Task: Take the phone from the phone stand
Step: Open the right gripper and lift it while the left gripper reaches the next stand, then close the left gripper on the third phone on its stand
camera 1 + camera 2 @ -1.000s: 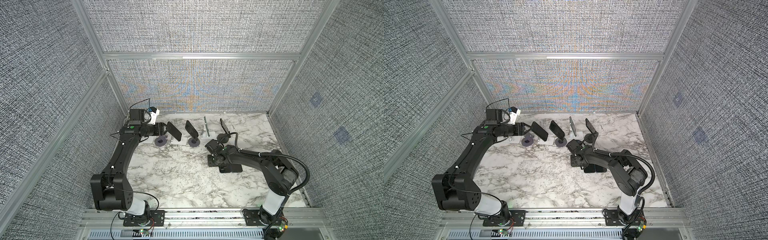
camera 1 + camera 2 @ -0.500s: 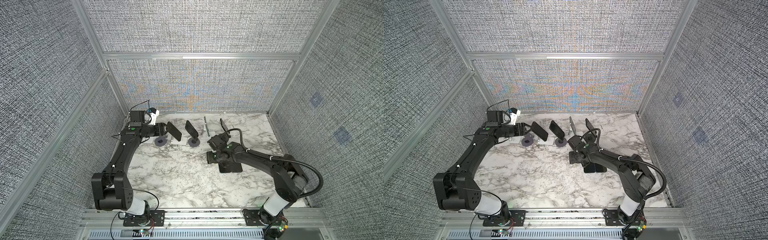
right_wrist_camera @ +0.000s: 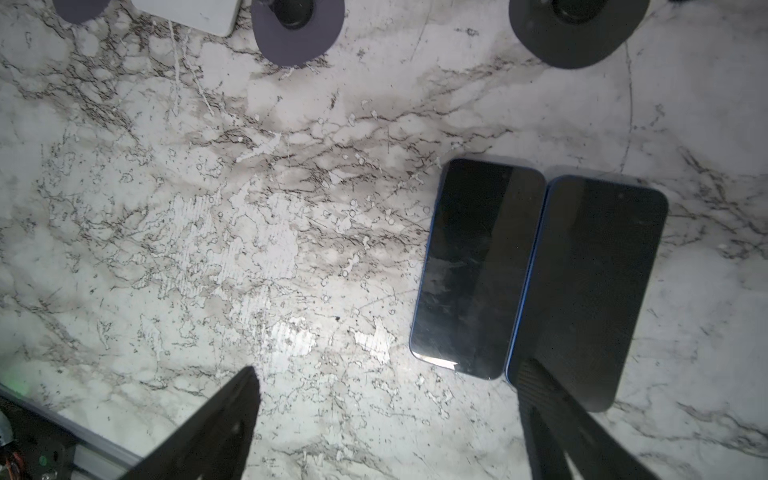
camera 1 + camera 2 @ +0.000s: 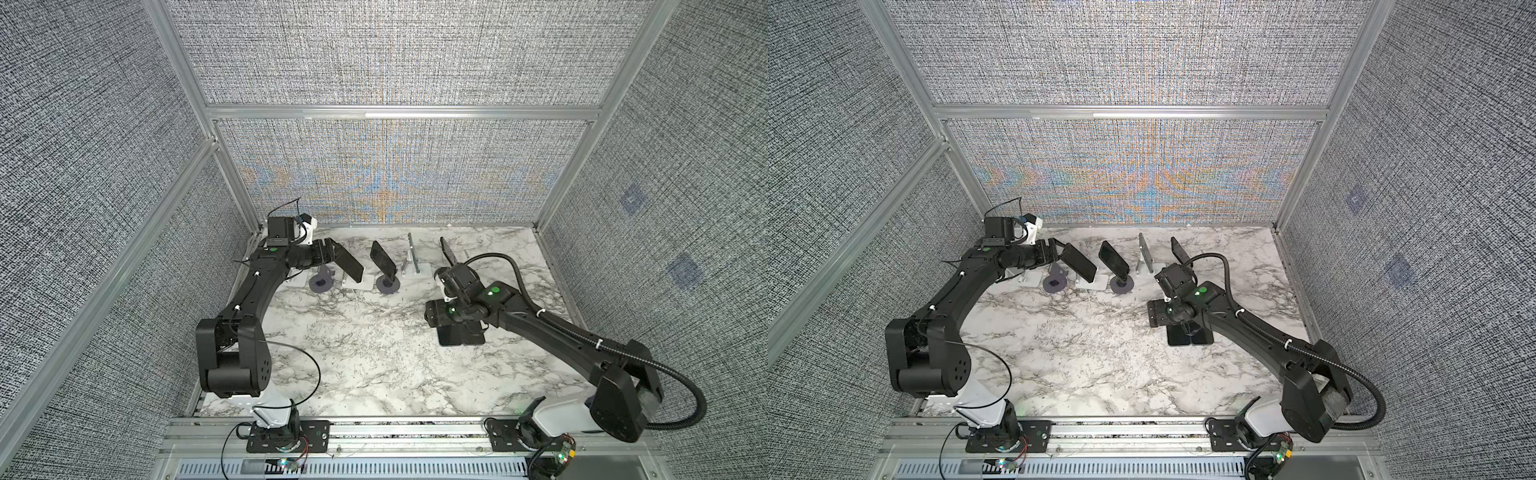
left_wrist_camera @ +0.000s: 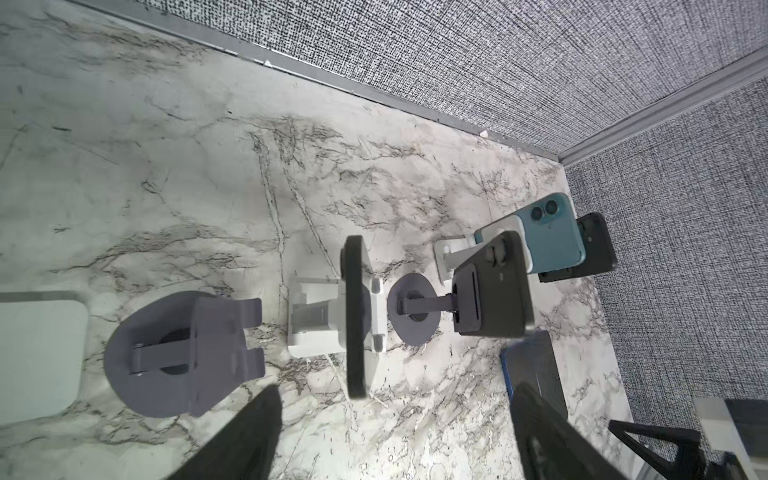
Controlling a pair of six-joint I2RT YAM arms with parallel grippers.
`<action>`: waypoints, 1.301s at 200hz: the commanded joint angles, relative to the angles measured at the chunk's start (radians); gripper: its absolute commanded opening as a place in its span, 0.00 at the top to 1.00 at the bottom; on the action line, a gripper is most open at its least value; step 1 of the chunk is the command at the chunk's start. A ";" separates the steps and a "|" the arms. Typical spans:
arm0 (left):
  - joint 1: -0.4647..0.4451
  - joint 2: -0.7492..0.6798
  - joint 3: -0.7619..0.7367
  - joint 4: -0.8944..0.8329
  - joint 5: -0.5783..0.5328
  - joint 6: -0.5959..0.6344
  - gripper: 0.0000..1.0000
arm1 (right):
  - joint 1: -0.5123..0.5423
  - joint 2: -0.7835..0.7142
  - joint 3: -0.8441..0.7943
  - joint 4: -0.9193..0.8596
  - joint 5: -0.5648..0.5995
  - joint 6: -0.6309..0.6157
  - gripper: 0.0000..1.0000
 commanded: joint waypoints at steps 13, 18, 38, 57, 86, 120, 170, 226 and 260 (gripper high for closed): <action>-0.009 0.059 0.039 0.016 -0.024 -0.023 0.08 | -0.020 -0.046 -0.050 -0.022 -0.023 -0.002 0.11; -0.014 0.066 0.041 0.016 -0.029 -0.021 0.08 | -0.023 -0.052 -0.057 -0.019 -0.025 -0.001 0.10; -0.030 0.095 0.063 0.007 -0.045 -0.011 0.09 | -0.033 -0.076 -0.081 -0.006 -0.030 0.005 0.10; -0.035 0.131 0.081 -0.007 -0.052 -0.004 0.14 | -0.034 -0.090 -0.099 -0.007 -0.028 0.010 0.10; -0.041 0.160 0.092 -0.007 -0.058 -0.004 0.30 | -0.037 -0.119 -0.153 -0.006 -0.020 0.022 0.10; -0.053 0.173 0.103 -0.008 -0.069 -0.001 0.48 | -0.042 -0.123 -0.164 -0.006 -0.017 0.018 0.10; -0.070 0.190 0.115 -0.029 -0.089 0.008 0.78 | -0.043 -0.125 -0.170 0.007 -0.006 0.023 0.10; -0.072 0.184 0.129 -0.072 -0.109 0.034 0.87 | -0.043 -0.112 -0.156 0.016 -0.004 0.016 0.10; -0.073 0.179 0.129 -0.081 -0.107 0.041 0.93 | -0.043 -0.088 -0.135 0.029 -0.017 0.009 0.10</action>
